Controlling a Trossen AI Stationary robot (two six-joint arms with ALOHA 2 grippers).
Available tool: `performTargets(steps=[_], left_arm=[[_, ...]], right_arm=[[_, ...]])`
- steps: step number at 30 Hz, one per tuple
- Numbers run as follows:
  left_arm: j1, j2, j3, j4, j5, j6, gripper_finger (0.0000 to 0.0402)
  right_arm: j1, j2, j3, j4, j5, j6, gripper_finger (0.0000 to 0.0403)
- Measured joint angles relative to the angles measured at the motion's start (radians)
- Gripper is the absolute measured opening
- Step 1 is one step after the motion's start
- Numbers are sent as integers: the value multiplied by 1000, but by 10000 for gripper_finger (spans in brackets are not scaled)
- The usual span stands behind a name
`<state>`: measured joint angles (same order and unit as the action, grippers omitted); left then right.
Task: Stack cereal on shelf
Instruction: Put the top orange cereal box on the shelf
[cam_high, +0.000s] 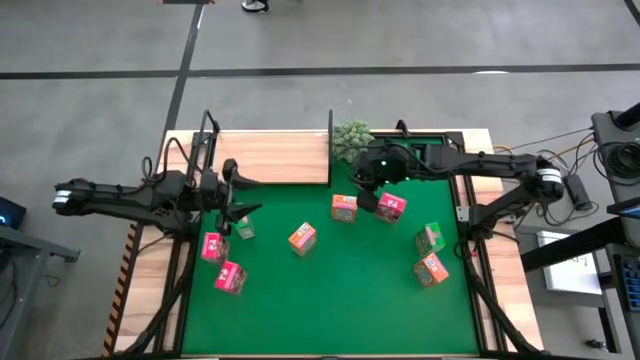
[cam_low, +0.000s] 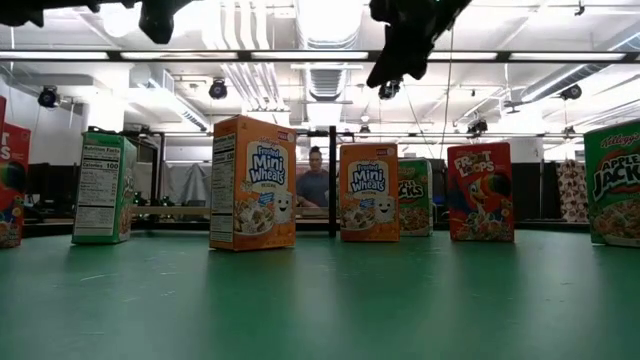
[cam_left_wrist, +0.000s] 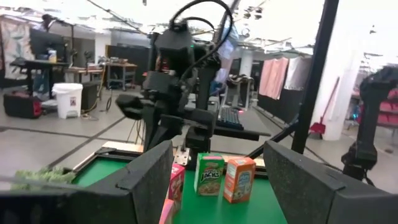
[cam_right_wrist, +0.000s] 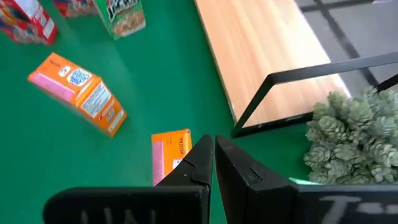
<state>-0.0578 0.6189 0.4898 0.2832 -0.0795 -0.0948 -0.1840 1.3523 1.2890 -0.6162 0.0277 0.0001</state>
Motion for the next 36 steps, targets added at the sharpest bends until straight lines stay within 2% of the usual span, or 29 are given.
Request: performTargets(steps=[8, 11, 16, 26, 30, 36], left_arm=[[-5, 24, 49, -81, -4, 94, 236], [-5, 20, 74, -137, -49, 129, 236], [-5, 15, 108, -225, -138, 180, 236], [-4, 17, 140, -249, -148, 245, 236], [-4, 17, 140, -249, -150, 260, 236], [-4, 17, 140, -249, -150, 259, 236]], right_arm=[[76, 57, 52, -61, 1, 10, 9], [119, 64, 49, -65, 5, 11, 9], [175, 64, 44, -90, 102, 16, 9], [182, 65, 39, -89, 106, 71, 13], [179, 70, 38, -83, 106, 89, 48], [176, 98, 19, -63, 112, 78, 143]])
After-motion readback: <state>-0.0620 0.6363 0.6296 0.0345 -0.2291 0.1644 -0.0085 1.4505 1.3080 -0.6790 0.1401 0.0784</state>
